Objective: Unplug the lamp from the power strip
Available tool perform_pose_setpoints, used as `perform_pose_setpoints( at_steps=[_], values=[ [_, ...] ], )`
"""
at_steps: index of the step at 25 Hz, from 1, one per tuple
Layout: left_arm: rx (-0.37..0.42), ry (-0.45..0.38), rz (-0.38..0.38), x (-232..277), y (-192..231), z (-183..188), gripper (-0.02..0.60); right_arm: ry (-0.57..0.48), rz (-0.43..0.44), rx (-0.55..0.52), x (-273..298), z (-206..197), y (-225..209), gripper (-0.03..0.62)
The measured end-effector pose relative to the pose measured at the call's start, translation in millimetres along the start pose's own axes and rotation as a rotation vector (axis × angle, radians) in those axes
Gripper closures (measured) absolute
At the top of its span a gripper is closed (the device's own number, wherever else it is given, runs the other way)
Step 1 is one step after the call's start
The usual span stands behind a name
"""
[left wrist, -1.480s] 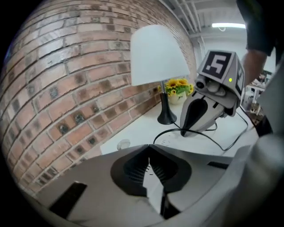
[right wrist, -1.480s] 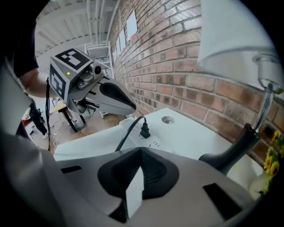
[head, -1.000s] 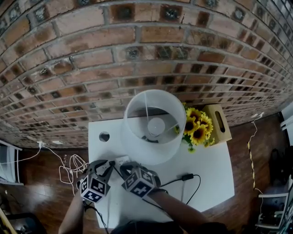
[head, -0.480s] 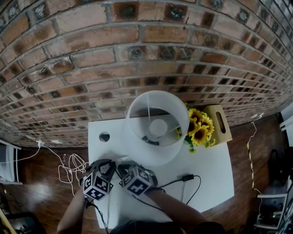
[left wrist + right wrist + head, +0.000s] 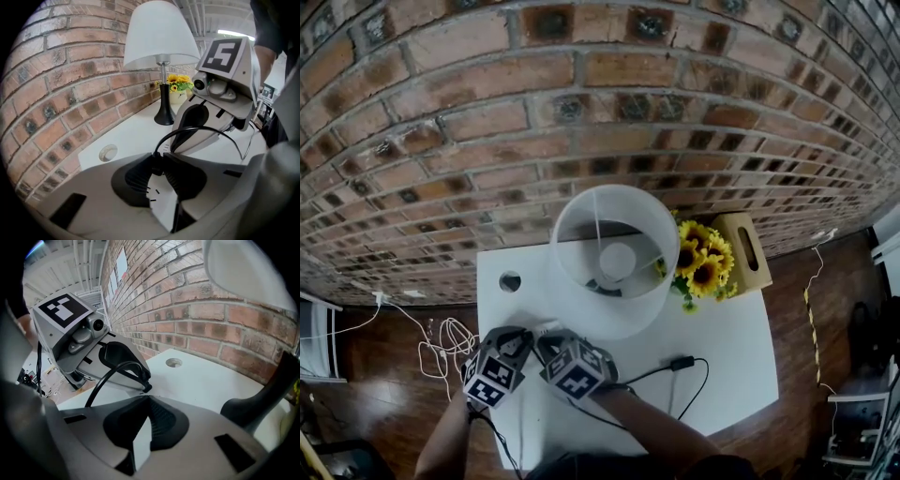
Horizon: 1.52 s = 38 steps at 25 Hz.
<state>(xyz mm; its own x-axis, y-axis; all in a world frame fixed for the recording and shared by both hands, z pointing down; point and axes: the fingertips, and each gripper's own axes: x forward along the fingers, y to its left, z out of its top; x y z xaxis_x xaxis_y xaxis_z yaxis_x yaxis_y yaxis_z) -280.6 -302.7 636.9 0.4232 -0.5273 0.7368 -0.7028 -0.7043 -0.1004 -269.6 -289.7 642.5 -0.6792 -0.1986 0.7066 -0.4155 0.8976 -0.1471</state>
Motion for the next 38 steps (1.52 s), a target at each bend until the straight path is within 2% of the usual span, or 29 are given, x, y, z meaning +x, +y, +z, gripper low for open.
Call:
perform_pose_setpoints(
  at_steps=[4,8,12,17,20,24,26,32,38],
  values=[
    [-0.055,0.003,0.005,-1,1,2,0.485,-0.004,-0.020,0.019,0,-2,0,0.589],
    [-0.160,-0.029,0.012,-2,4,7,0.483,-0.003,-0.026,0.005,-1,0,-1,0.589],
    [-0.195,-0.031,0.016,-2,4,7,0.485,-0.012,-0.039,-0.031,-1,-1,-1,0.589],
    [-0.327,-0.065,0.033,-1,14,-1,0.488,-0.009,-0.034,-0.048,0,-1,0,0.589],
    [-0.312,-0.068,0.031,-2,13,2,0.488,-0.022,-0.035,-0.049,-1,-1,0,0.589],
    [-0.165,-0.020,0.037,-2,5,10,0.488,-0.021,-0.023,-0.043,-1,-1,0,0.589],
    [-0.138,-0.014,0.033,-2,3,9,0.488,-0.005,-0.008,-0.048,0,-2,0,0.589],
    [-0.260,-0.059,0.026,-4,8,9,0.489,0.013,0.008,-0.035,0,0,1,0.589],
    [-0.290,-0.071,0.031,-6,8,10,0.488,0.013,0.020,0.001,-2,-1,0,0.589]
  ],
)
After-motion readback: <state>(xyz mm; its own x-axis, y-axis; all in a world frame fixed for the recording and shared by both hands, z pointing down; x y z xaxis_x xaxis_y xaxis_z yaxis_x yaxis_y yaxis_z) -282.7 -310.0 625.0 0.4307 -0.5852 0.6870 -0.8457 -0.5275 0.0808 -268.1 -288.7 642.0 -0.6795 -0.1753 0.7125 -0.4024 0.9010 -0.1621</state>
